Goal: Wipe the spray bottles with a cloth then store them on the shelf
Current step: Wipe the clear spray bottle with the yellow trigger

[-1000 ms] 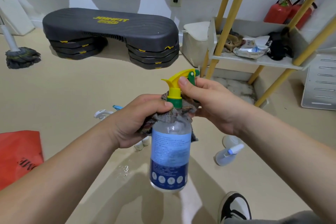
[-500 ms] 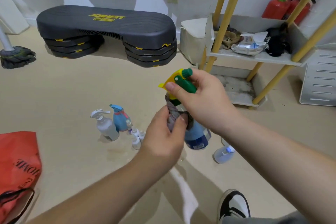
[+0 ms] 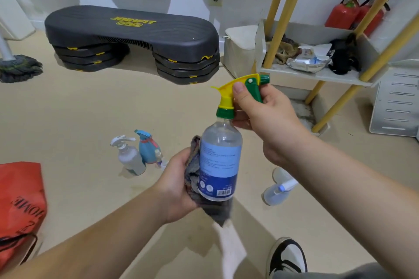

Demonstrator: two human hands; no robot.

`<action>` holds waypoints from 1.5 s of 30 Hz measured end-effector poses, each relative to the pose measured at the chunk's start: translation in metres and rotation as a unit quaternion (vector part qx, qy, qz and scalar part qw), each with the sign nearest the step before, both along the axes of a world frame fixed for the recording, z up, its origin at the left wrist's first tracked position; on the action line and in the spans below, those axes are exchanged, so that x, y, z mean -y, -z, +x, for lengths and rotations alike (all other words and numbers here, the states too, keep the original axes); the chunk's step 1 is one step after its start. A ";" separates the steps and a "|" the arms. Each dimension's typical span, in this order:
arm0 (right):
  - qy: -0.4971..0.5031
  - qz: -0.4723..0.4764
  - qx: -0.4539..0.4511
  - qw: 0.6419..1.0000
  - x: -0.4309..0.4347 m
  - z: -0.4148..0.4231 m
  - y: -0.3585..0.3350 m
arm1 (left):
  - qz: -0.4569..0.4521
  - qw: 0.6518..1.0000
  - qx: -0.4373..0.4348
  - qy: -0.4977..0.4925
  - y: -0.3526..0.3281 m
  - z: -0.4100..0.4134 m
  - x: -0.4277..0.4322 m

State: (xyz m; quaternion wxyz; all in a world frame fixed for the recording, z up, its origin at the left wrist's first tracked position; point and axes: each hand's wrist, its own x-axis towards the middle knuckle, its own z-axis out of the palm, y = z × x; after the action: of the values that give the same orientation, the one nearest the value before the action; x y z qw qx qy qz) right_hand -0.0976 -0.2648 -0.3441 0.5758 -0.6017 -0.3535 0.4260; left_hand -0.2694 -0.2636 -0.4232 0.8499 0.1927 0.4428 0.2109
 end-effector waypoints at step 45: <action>-0.213 -0.026 -0.068 0.974 0.004 -0.005 -0.003 | 0.013 0.989 0.146 -0.018 -0.053 -0.002 -0.032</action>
State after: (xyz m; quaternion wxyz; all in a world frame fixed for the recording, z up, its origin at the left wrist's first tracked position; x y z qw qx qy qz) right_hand -0.1022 -0.2692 -0.3408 0.4788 -0.4971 -0.4227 0.5873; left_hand -0.2713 -0.2318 -0.3704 0.8989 0.1632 0.3143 0.2581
